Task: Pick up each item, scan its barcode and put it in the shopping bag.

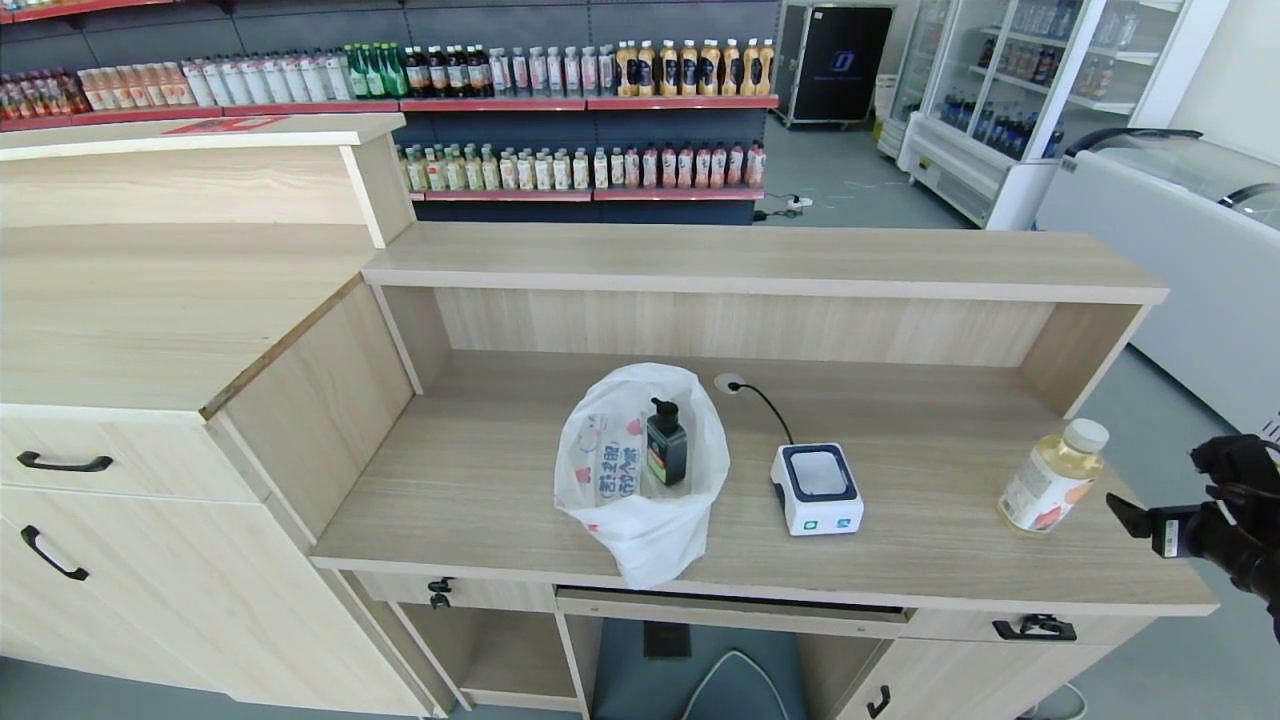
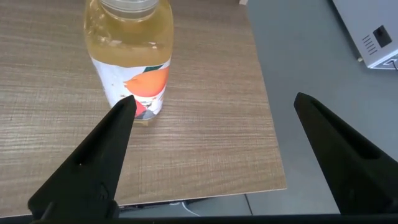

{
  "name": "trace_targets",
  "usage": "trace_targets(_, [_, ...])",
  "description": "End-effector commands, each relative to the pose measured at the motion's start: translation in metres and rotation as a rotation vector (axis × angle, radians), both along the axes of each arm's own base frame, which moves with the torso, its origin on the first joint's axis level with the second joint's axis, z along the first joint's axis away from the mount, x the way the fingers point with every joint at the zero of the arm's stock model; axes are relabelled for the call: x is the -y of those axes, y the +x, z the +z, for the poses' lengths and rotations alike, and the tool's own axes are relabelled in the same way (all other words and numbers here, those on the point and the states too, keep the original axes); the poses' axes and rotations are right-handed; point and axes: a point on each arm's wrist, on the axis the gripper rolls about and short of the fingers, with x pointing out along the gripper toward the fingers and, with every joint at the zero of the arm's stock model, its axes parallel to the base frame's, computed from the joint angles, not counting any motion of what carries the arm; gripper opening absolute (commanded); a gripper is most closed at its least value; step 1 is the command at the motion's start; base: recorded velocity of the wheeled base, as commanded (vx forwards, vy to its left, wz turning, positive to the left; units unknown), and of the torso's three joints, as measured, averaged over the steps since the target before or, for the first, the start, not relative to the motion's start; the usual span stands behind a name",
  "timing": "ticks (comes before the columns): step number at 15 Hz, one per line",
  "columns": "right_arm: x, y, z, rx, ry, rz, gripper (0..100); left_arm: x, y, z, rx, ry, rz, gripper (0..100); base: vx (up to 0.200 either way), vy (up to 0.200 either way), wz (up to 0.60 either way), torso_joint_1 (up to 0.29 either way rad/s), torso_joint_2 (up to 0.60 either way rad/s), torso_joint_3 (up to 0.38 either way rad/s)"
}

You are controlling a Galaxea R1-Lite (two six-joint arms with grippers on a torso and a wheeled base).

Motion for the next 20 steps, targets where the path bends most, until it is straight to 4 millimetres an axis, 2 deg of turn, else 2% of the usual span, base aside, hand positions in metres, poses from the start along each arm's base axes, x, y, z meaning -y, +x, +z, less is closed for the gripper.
trace_targets(1, [-0.002, 0.003, -0.009, -0.016, 0.013, 0.009, 100, 0.0, 0.0, 0.0, 0.001, 0.0, 0.002, 100, 0.0, 0.0, 0.0, 0.0, 0.0, 0.0])
trace_targets(13, [-0.015, 0.048, -0.027, 0.018, 0.015, 0.039, 100, 0.0, 0.0, 0.0, 0.001, 0.0, 0.001, 100, 0.0, 0.0, 0.0, 0.0, 0.0, 0.0])
trace_targets(20, [-0.031, 0.062, -0.035, 0.021, 0.045, 0.086, 100, 0.0, 0.0, 0.0, 0.001, 0.0, 0.001, 100, 0.0, 0.0, 0.0, 0.0, 0.0, 0.0])
